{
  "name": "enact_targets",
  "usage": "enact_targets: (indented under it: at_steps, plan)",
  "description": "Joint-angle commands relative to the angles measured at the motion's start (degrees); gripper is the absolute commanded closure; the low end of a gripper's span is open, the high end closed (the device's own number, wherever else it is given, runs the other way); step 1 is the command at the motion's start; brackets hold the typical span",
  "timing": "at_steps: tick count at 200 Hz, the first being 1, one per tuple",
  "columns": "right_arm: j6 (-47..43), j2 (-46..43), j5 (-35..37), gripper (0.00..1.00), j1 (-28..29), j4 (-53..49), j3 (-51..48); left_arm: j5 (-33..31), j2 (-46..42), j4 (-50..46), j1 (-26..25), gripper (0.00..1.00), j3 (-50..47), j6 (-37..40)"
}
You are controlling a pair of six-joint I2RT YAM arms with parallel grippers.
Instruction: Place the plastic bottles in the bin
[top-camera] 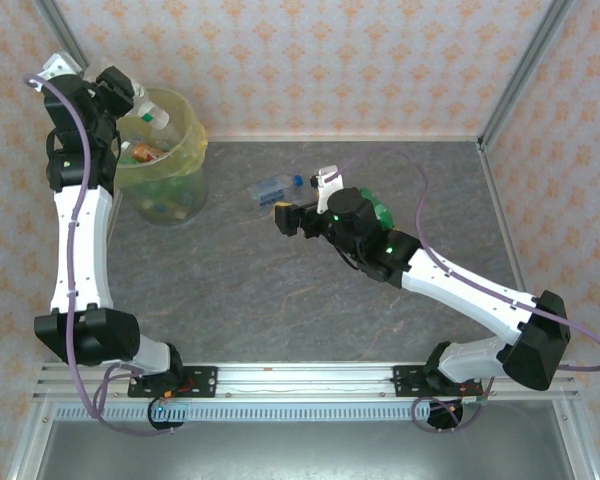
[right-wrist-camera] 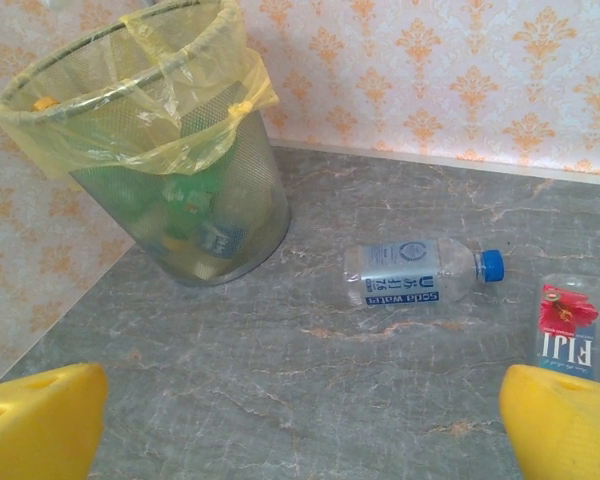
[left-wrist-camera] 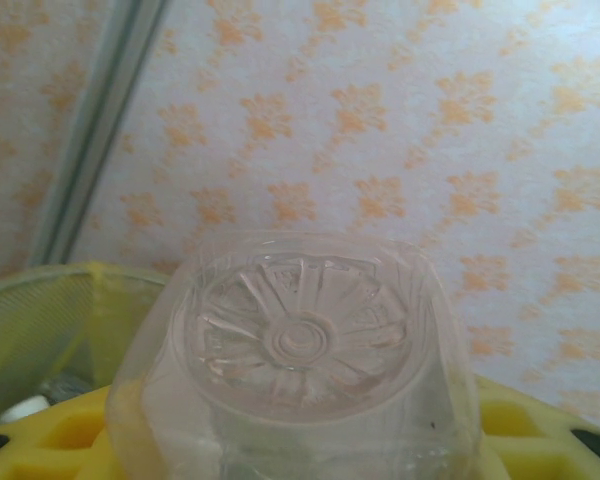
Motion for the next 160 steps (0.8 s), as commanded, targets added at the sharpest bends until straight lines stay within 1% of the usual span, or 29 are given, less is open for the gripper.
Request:
enact_targets:
  at_steps: [1, 39, 79, 96, 112, 120, 127, 136, 140, 144, 149, 160]
  plan:
    - [-0.8, 0.9, 2.3, 0.00, 0.3, 0.1, 2.8, -4.7, 3.7, 0.0, 0.3, 0.53, 1.7, 3.8]
    - [-1.4, 2.4, 3.2, 0.00, 0.3, -0.8, 4.8, -2.6, 10.4, 1.2, 0.2, 0.52, 4.1, 3.7]
    - [-0.8, 2.3, 4.8, 0.00, 0.3, -1.5, 4.7, -1.2, 17.8, 0.8, 0.3, 0.51, 8.5, 3.8]
    - [-0.4, 2.0, 5.3, 0.00, 0.3, -1.9, 4.7, -1.3, 21.1, -1.0, 0.3, 0.50, 11.5, 4.0]
    - [-0.1, 1.9, 5.8, 0.00, 0.3, -2.3, 4.6, 0.4, 23.5, -2.6, 0.3, 0.48, 13.4, 3.3]
    - [0.0, 1.7, 6.0, 0.00, 0.3, -2.4, 4.5, 1.2, 24.1, -2.8, 0.3, 0.43, 13.5, 2.9]
    - [0.1, 1.7, 6.1, 0.00, 0.3, -2.5, 4.4, 1.3, 24.4, -3.2, 0.3, 0.37, 13.6, 2.5]
    - [0.2, 1.6, 6.0, 0.00, 0.3, -2.8, 4.5, 0.2, 24.4, -4.0, 0.3, 0.25, 13.5, 2.1]
    - [0.2, 1.5, 6.1, 0.00, 0.3, -2.9, 4.5, -0.3, 24.3, -4.2, 0.3, 0.15, 13.5, 2.0]
    - [0.2, 1.4, 6.2, 0.01, 0.3, -3.1, 4.4, -0.7, 24.2, -4.5, 0.2, 0.08, 13.3, 2.0]
    - [0.3, 1.3, 6.3, 0.00, 0.3, -3.2, 4.4, -1.1, 24.0, -4.6, 0.3, 0.05, 13.3, 2.2]
    - [0.4, 1.0, 6.6, 0.00, 0.3, -3.4, 4.1, -1.4, 23.4, -4.9, 0.3, 0.01, 13.4, 2.5]
